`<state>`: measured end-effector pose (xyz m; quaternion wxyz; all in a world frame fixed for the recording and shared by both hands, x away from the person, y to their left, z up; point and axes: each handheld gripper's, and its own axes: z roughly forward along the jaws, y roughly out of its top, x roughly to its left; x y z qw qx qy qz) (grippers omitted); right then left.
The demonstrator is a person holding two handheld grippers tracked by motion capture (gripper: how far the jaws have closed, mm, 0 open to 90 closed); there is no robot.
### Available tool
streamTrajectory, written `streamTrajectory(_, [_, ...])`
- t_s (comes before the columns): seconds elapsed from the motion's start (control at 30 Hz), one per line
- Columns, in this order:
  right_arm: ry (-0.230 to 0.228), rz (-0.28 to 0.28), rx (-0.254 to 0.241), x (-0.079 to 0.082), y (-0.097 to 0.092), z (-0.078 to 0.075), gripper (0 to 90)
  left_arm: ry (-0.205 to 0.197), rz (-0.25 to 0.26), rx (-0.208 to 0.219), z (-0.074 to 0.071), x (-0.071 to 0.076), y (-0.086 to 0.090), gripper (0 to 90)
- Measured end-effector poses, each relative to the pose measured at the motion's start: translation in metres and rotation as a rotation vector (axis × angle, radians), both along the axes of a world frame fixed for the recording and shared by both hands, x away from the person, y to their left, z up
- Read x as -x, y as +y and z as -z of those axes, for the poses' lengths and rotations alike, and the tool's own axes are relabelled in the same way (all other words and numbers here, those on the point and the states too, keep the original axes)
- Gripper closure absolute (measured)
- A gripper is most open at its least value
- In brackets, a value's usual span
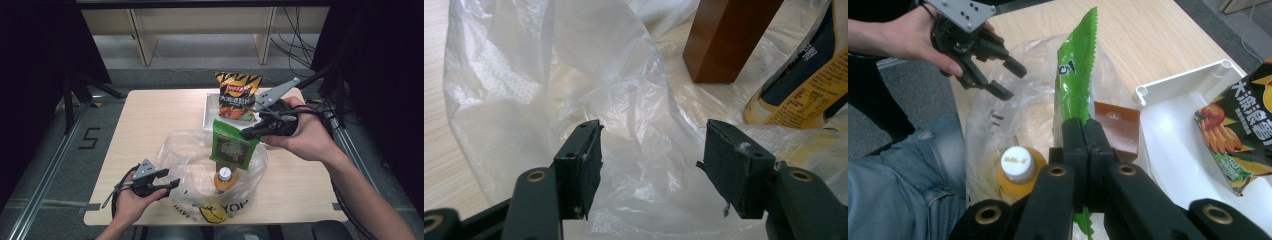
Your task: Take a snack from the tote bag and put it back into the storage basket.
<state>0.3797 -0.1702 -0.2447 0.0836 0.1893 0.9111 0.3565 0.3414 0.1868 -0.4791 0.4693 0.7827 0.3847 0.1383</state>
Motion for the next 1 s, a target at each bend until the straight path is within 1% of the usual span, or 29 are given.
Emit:
streamTrajectory(0.03, [0.015,0.011,0.002,0.001,-0.001,-0.002,90.0,0.001,0.0,-0.001,0.0,0.0,0.0,39.8])
streamTrajectory(0.07, [0.001,-0.002,0.002,0.0,-0.001,-0.003,90.0,0.004,-0.002,-0.004,0.0,0.0,0.0,39.8])
streamTrajectory(0.13, [0.005,0.019,-0.008,0.002,-0.002,-0.004,90.0,0.003,0.003,-0.001,0.0,0.0,-0.001,39.8])
streamTrajectory(0.2, [-0.001,0.013,-0.008,0.001,-0.003,-0.006,90.0,0.001,-0.001,-0.003,0.001,0.0,-0.001,39.8])
streamTrajectory(0.23, [-0.017,0.007,-0.006,0.0,-0.003,-0.007,90.0,0.005,0.002,-0.006,0.001,0.0,-0.001,39.8])
streamTrajectory(0.27, [-0.017,0.007,-0.006,0.0,-0.003,-0.007,90.0,0.005,0.002,-0.006,0.001,0.0,-0.001,39.8])
streamTrajectory(0.3, [-0.012,0.009,-0.007,0.0,-0.003,-0.008,90.0,0.018,-0.006,0.006,0.001,0.0,-0.002,39.8])
streamTrajectory(0.33, [-0.001,0.025,-0.011,0.001,-0.003,-0.008,90.0,0.018,-0.009,0.008,0.001,0.0,-0.002,39.8])
streamTrajectory(0.37, [0.002,0.019,-0.007,0.001,-0.003,-0.009,90.0,0.018,-0.009,0.008,0.001,0.0,-0.002,39.8])
streamTrajectory(0.43, [-0.012,0.006,-0.008,0.0,-0.003,-0.01,90.0,0.02,-0.009,0.009,0.001,0.0,-0.002,39.8])
streamTrajectory(0.47, [-0.002,0.018,-0.006,0.001,-0.003,-0.011,90.0,0.021,-0.008,0.008,0.001,0.0,-0.002,39.8])
streamTrajectory(0.5, [0.002,0.017,-0.007,0.001,-0.003,-0.012,90.0,0.022,-0.007,0.007,0.001,0.0,-0.002,39.8])
streamTrajectory(0.53, [-0.01,0.003,-0.007,0.0,-0.003,-0.012,90.0,0.017,-0.005,0.004,0.001,0.0,-0.002,39.8])
streamTrajectory(0.57, [-0.009,0.001,-0.006,-0.001,-0.003,-0.013,90.0,0.006,0.005,-0.005,0.001,0.0,-0.001,39.8])
streamTrajectory(0.6, [0.002,0.018,-0.011,0.0,-0.003,-0.013,90.0,0.008,0.002,-0.012,0.001,0.0,-0.001,39.8])
streamTrajectory(0.67, [-0.001,0.004,0.0,-0.002,-0.003,-0.015,90.0,0.008,0.003,-0.011,0.001,0.0,-0.001,39.8])
streamTrajectory(0.7, [-0.007,-0.003,-0.004,-0.002,-0.003,-0.016,90.0,0.008,0.004,-0.011,0.001,0.0,-0.001,39.8])
streamTrajectory(0.73, [-0.011,0.009,-0.009,-0.002,-0.003,-0.016,90.0,0.009,0.004,-0.012,0.001,0.0,-0.001,39.8])
streamTrajectory(0.77, [-0.004,0.001,-0.007,-0.002,-0.003,-0.016,90.0,0.009,0.004,-0.012,0.001,0.0,-0.001,39.8])
streamTrajectory(0.83, [-0.008,0.0,-0.015,-0.003,-0.003,-0.017,90.0,0.012,0.001,-0.006,0.001,0.0,-0.002,39.8])
streamTrajectory(0.93, [-0.015,0.001,-0.015,-0.003,-0.004,-0.02,90.0,0.013,0.004,-0.008,0.001,0.0,-0.002,39.8])
streamTrajectory(0.97, [-0.012,-0.007,-0.014,-0.004,-0.005,-0.021,90.0,0.01,0.01,-0.008,0.001,0.0,-0.002,39.8])
streamTrajectory(1.0, [-0.012,-0.002,-0.019,-0.003,-0.005,-0.022,90.0,0.011,0.009,-0.008,0.001,0.0,-0.002,39.8])
